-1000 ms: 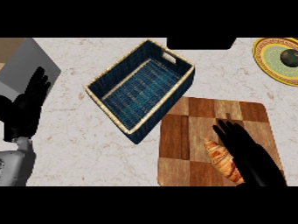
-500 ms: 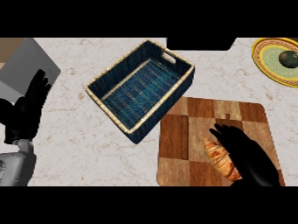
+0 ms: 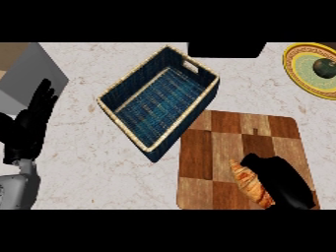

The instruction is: Pick the croissant from the cutting board and place it in the basket

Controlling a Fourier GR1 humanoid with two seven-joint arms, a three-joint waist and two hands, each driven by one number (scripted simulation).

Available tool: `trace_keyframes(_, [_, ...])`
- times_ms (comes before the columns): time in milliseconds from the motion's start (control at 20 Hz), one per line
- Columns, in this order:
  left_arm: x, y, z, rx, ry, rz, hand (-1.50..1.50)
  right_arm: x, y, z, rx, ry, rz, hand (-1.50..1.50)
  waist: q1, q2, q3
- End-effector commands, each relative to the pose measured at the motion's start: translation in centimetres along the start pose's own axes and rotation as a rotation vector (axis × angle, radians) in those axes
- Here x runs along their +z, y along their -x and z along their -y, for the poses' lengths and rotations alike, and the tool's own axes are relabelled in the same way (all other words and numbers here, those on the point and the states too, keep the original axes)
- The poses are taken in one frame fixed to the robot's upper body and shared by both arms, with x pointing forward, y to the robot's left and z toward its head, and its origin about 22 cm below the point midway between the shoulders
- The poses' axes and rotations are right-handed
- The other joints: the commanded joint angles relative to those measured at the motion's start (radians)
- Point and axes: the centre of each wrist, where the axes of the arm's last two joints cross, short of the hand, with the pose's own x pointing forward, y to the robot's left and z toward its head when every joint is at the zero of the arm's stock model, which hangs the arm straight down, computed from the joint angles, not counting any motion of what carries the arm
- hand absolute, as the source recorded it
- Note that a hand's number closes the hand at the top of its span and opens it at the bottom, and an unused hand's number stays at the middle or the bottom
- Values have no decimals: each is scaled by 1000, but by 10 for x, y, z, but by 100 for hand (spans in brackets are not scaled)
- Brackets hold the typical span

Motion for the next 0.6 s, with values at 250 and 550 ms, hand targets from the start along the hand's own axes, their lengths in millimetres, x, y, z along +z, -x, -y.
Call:
trace_keyframes(250, [-10,-11,12,7,11,15,0,-34,-103,-22,-210,-23,-67,150,22,22,20])
trace_keyframes(550, [-7,-8,16,13,38,22,0,-27,-117,-13,-424,12,-194,150,59,43,29])
